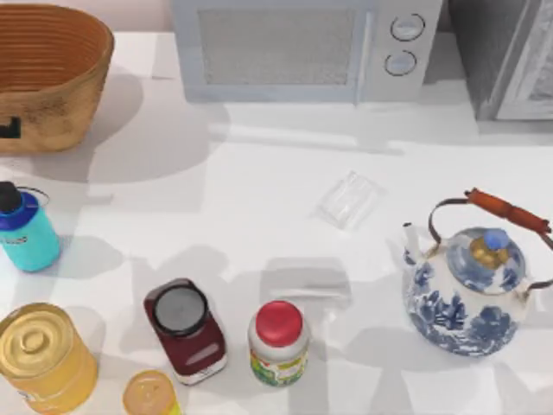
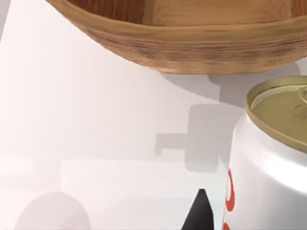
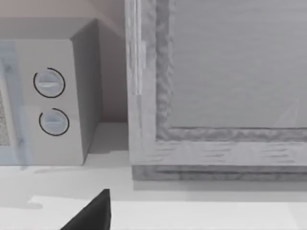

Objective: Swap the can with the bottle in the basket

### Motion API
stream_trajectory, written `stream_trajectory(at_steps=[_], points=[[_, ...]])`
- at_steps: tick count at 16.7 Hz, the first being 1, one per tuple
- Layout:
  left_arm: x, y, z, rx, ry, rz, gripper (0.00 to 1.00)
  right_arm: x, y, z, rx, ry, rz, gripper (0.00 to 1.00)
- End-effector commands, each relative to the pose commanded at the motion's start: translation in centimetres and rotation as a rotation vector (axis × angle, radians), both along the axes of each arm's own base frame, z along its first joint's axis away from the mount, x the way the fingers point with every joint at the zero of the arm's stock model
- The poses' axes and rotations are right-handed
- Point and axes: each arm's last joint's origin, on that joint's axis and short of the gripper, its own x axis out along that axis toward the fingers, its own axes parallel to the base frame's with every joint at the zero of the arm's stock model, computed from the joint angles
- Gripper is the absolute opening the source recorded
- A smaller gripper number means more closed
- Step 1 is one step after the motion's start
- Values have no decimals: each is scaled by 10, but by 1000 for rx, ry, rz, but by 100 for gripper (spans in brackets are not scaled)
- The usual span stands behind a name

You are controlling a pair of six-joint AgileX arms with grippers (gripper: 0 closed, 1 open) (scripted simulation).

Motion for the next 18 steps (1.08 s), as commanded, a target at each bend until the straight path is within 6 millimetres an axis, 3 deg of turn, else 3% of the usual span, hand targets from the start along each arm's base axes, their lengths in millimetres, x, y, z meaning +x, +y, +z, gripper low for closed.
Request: stream_trajectory(at_steps=[4,8,13,18], points=[[-82,-2,-27,-30,-260,-9,0,0,0,0,0,0,0,100],[-133,-4,-64,-75,-546,-41,0,0,0,0,0,0,0,100],[-151,-6,-105,-123,-772,-102,0,0,0,0,0,0,0,100],[-153,-6,-115,-134,-816,-120,0,0,0,0,0,0,0,100]])
